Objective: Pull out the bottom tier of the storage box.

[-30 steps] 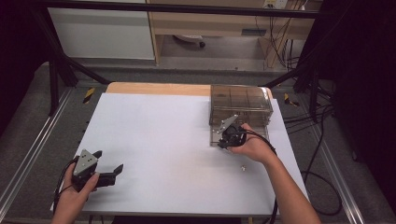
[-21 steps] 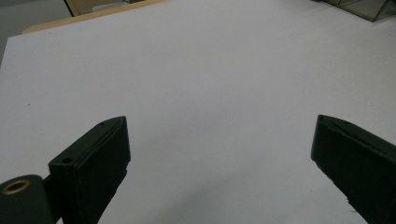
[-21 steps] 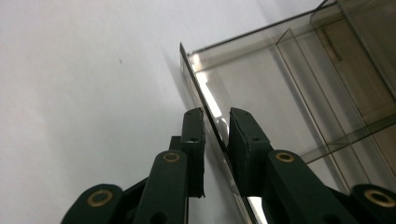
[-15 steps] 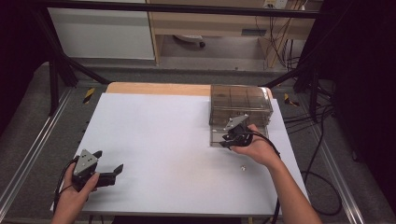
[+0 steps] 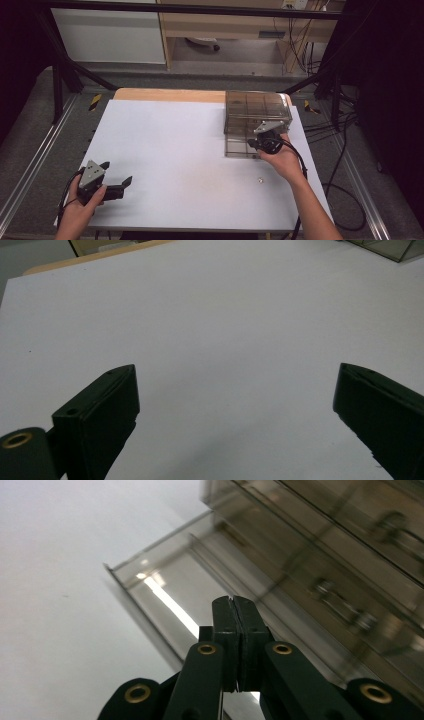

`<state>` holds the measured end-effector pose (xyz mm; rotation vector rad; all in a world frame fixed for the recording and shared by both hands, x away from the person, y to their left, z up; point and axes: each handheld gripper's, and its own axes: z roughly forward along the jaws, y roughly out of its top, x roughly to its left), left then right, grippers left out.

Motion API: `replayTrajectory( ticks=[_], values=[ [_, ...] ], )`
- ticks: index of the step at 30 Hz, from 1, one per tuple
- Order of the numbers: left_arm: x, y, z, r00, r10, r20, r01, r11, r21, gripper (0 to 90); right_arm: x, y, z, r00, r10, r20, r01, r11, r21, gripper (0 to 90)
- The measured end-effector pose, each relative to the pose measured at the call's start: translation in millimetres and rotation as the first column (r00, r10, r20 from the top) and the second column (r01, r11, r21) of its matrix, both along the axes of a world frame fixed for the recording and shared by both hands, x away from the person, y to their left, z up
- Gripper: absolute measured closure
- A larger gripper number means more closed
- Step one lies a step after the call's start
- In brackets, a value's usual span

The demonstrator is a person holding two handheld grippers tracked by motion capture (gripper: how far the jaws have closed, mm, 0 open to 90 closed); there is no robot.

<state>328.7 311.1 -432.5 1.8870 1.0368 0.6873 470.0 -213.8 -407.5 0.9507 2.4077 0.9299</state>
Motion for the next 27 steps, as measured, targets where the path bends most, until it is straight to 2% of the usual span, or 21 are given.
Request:
replayTrajectory(
  ticks=[9,16,22,27],
  values=[
    [0.0,-0.3,-0.1,1.0000,0.001,0.000,-0.001,1.0000,0.001,4.8,0.3,-20.3,-1.3,0.9932,-0.115,0.017,0.115,0.993,-0.007,90.0],
    [0.0,0.1,-0.1,1.0000,0.002,0.000,-0.002,1.0000,0.000,4.8,-5.6,-25.1,-0.9,0.9912,-0.131,0.017,0.131,0.991,0.000,90.0],
    [-0.2,-0.4,-0.2,1.0000,0.002,-0.001,-0.002,1.0000,0.001,4.7,-18.9,-28.4,1.1,0.9890,-0.146,0.024,0.145,0.988,0.045,88.6],
    [-0.2,-0.1,-0.1,1.0000,0.004,-0.001,-0.004,1.0000,-0.003,4.7,-36.3,-29.6,-1.1,0.9869,-0.159,0.028,0.155,0.983,0.096,80.4]
  ],
)
